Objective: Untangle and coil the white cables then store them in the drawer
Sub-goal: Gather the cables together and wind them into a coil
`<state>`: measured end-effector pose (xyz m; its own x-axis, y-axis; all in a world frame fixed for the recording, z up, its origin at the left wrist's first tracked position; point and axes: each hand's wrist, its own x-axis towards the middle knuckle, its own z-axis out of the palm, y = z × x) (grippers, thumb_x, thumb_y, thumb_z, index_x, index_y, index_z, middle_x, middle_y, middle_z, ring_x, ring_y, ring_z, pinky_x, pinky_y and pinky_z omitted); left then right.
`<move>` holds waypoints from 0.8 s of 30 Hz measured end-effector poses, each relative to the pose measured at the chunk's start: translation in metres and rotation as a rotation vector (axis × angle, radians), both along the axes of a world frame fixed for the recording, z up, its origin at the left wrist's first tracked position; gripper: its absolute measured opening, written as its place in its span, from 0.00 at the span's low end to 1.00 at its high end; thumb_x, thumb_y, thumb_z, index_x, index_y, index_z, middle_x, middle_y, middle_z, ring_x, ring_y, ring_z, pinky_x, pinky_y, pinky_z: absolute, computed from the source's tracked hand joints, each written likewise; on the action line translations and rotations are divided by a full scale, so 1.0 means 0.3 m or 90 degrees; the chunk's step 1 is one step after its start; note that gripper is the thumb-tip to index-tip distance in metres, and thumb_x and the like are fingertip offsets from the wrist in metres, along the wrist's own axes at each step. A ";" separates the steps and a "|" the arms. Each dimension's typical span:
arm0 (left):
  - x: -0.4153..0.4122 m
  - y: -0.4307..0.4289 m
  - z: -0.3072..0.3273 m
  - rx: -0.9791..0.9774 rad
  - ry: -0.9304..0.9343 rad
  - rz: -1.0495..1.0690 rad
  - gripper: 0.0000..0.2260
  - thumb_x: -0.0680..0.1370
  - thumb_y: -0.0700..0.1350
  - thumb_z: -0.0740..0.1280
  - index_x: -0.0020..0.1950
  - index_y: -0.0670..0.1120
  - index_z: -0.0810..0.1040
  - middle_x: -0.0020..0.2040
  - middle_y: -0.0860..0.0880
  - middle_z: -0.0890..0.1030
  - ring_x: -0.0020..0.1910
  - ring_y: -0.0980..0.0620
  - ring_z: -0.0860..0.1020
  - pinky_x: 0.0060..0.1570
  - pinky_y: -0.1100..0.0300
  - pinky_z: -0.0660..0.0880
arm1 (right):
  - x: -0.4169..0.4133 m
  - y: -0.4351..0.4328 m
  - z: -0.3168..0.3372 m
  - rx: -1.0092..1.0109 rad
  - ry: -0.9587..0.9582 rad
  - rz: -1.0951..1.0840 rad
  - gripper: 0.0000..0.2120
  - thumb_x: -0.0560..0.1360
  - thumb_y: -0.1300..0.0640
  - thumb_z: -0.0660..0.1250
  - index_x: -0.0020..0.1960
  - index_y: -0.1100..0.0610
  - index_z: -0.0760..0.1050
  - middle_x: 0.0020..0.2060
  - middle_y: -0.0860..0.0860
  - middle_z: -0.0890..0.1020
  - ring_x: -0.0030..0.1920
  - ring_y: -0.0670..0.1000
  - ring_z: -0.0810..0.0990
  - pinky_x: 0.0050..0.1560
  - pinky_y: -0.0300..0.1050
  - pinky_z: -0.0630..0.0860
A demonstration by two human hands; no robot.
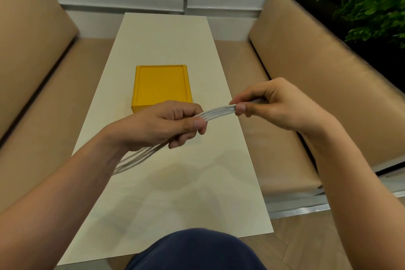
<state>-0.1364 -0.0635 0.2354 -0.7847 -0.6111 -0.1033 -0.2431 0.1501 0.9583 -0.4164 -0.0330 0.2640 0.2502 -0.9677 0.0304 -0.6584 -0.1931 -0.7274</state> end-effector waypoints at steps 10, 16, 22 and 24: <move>-0.066 0.015 -0.009 -0.071 -0.104 0.055 0.14 0.84 0.52 0.64 0.45 0.46 0.82 0.30 0.53 0.72 0.30 0.55 0.68 0.32 0.59 0.66 | 0.137 0.042 -0.048 0.011 0.206 0.092 0.13 0.86 0.51 0.56 0.65 0.42 0.76 0.58 0.40 0.83 0.58 0.40 0.80 0.78 0.47 0.54; -0.074 0.012 0.000 0.007 -0.143 0.072 0.11 0.84 0.49 0.65 0.51 0.43 0.84 0.41 0.46 0.87 0.34 0.47 0.86 0.35 0.58 0.78 | 0.172 0.043 -0.093 -0.043 0.031 -0.060 0.30 0.83 0.38 0.55 0.35 0.58 0.75 0.23 0.42 0.71 0.27 0.46 0.67 0.31 0.44 0.63; -0.059 -0.006 -0.019 0.018 -0.062 0.027 0.12 0.84 0.48 0.65 0.45 0.45 0.83 0.34 0.46 0.81 0.26 0.53 0.69 0.29 0.61 0.65 | 0.196 -0.016 -0.137 -0.294 0.189 -0.228 0.33 0.83 0.39 0.59 0.28 0.58 0.58 0.20 0.52 0.62 0.24 0.55 0.62 0.27 0.47 0.56; -0.056 -0.010 -0.025 0.017 -0.052 0.043 0.13 0.84 0.49 0.65 0.44 0.45 0.82 0.32 0.47 0.79 0.26 0.55 0.67 0.30 0.61 0.64 | 0.201 -0.024 -0.142 -0.378 0.213 -0.247 0.31 0.83 0.41 0.61 0.28 0.56 0.56 0.20 0.50 0.59 0.23 0.54 0.60 0.26 0.44 0.52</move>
<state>-0.1532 -0.0666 0.2280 -0.7307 -0.6582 -0.1814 -0.3287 0.1063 0.9384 -0.3562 -0.0403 0.2215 -0.0159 -0.8333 0.5526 -0.9243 -0.1985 -0.3260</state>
